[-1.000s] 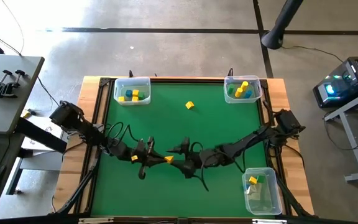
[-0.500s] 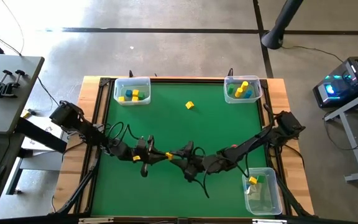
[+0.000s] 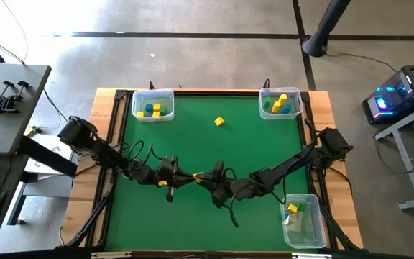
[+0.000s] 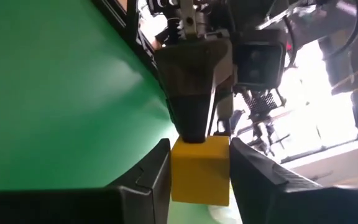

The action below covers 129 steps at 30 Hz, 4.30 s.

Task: Sort blocks by size
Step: Put the yellow triangle block into the bottom transparent bin, then put the orange cylindrical block into the top right transparent bin

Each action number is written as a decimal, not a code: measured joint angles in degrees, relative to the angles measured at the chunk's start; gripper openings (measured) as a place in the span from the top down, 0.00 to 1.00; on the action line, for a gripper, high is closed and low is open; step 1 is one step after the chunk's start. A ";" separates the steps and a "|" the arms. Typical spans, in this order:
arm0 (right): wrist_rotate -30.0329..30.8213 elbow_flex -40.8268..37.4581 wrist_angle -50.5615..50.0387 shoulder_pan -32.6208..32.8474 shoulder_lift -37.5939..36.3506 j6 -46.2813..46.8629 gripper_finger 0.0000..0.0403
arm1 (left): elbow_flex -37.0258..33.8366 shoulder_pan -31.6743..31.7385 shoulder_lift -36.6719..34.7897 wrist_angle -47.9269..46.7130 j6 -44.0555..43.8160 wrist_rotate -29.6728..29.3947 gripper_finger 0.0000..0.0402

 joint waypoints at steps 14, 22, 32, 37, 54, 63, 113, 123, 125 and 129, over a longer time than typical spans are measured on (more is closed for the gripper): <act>1.68 0.00 -8.51 -0.81 -0.42 17.54 0.67 | 0.02 0.15 0.02 -4.89 -1.08 -0.33 0.86; 8.48 -0.07 -41.59 5.20 -8.69 45.38 0.67 | 0.11 0.02 -0.11 -6.15 -0.11 0.62 0.84; -12.76 -0.07 -76.32 25.52 -22.52 106.70 0.67 | 0.11 0.07 -0.09 -7.49 2.00 0.42 0.84; -20.50 -0.07 -81.00 36.86 -23.48 134.98 0.67 | 0.11 0.15 -0.09 -7.46 2.98 0.38 0.84; -23.62 -0.07 -88.68 47.91 -21.79 167.78 0.57 | 0.11 0.16 -0.04 -7.45 3.10 -2.85 0.84; -23.84 -0.07 -91.23 46.79 -21.79 167.59 0.57 | 0.09 0.15 -0.04 -7.46 3.10 -3.08 0.84; 12.01 -28.14 -78.53 25.81 -29.00 140.71 0.31 | 0.07 0.15 -0.02 -7.90 2.98 -3.10 0.84; 13.89 -29.11 -76.26 25.81 -29.00 140.60 0.45 | 0.07 0.15 -0.02 -7.90 2.47 -3.13 0.84; 14.00 -29.11 -76.05 25.81 -29.00 140.58 0.50 | 0.07 0.15 -0.02 -7.88 2.46 -3.13 0.84; 12.84 -29.11 -76.07 25.81 -29.00 140.58 0.60 | 0.07 0.15 -0.02 -7.90 2.47 -3.11 0.84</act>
